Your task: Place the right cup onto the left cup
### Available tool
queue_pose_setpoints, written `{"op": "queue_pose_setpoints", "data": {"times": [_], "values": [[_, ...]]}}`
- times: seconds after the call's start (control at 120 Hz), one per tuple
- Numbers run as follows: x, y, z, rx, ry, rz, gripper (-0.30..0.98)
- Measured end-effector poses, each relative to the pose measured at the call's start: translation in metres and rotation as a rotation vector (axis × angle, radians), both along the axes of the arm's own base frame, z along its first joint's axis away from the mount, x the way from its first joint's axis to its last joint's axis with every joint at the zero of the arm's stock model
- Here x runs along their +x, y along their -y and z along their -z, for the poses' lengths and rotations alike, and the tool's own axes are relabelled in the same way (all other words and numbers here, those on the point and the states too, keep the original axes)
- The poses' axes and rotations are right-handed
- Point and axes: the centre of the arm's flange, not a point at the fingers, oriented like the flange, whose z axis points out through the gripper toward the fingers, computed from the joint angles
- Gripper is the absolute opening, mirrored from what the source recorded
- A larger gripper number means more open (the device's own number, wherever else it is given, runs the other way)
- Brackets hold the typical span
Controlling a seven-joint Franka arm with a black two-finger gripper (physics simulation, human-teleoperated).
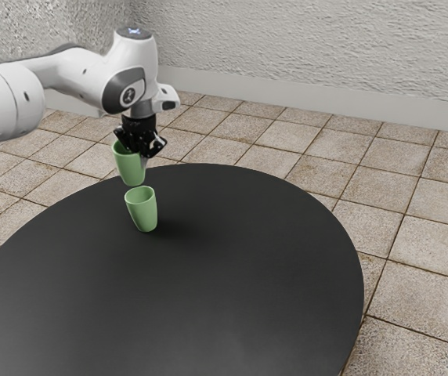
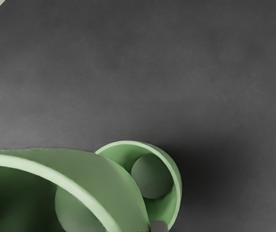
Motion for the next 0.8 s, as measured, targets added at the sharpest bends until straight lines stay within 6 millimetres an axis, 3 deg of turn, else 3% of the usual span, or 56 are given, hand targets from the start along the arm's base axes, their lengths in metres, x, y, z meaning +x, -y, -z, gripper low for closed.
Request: {"op": "queue_pose_setpoints", "data": {"times": [0.283,0.8], "values": [[0.006,-0.002,0.031,-0.018,-0.03,0.025,-0.09],[0.014,0.001,0.056,-0.043,-0.024,0.055,-0.09]]}}
